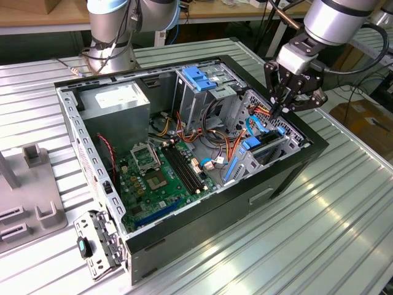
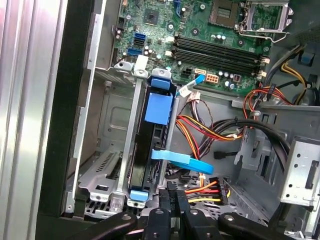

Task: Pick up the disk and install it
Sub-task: 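Insert the second disk wire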

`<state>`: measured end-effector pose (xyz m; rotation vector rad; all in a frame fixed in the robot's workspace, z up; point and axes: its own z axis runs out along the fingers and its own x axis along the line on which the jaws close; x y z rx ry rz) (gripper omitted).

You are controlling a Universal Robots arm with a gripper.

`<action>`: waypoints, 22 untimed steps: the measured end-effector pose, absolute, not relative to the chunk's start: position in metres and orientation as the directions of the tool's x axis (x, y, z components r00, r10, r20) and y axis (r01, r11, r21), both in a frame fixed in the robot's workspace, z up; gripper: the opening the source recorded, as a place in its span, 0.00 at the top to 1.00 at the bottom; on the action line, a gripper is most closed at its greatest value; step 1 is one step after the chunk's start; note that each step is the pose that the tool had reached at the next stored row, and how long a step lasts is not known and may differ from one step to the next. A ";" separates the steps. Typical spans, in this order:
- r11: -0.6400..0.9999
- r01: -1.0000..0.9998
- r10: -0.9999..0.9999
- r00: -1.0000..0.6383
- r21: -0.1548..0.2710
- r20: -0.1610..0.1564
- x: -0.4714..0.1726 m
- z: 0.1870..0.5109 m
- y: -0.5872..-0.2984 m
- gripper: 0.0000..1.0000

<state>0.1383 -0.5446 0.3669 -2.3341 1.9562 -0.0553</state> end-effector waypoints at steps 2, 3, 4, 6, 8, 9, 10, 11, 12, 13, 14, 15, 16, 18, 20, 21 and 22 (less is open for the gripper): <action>-0.130 -0.987 -0.990 0.134 -0.096 -0.034 0.138 0.367 -0.545 0.83; -0.116 -0.989 -0.992 0.119 -0.096 -0.034 0.138 0.367 -0.545 0.83; -0.102 -0.990 -0.994 0.105 -0.096 -0.034 0.138 0.367 -0.545 0.83; -0.069 -0.993 -0.997 0.073 -0.096 -0.034 0.138 0.367 -0.545 0.83; -0.040 -0.995 -0.999 0.043 -0.096 -0.034 0.138 0.366 -0.545 0.83; -0.025 -0.995 -0.999 0.028 -0.096 -0.034 0.138 0.366 -0.545 0.83; -0.009 -0.995 -0.999 0.012 -0.096 -0.034 0.138 0.366 -0.545 0.83; 0.000 -0.995 -0.999 0.004 -0.096 -0.033 0.138 0.366 -0.545 0.83; 0.000 -0.995 -0.999 0.003 -0.096 -0.033 0.138 0.366 -0.545 0.83; 0.000 -0.995 -0.999 0.003 -0.096 -0.034 0.138 0.366 -0.546 0.83; 0.000 -0.995 -0.999 0.003 -0.097 -0.034 0.137 0.366 -0.548 0.83; -0.001 -0.995 -0.999 0.005 -0.097 -0.034 0.135 0.366 -0.551 0.83; -0.004 -0.995 -0.999 0.008 -0.098 -0.035 0.133 0.366 -0.554 0.83; -0.007 -0.995 -0.999 0.011 -0.100 -0.036 0.131 0.365 -0.558 0.83; -0.013 -0.995 -0.999 0.016 -0.102 -0.037 0.128 0.365 -0.559 0.83; -0.016 -0.995 -0.999 0.020 -0.102 -0.037 0.127 0.364 -0.559 0.83; -0.020 -0.994 -0.999 0.024 -0.103 -0.037 0.127 0.364 -0.559 0.83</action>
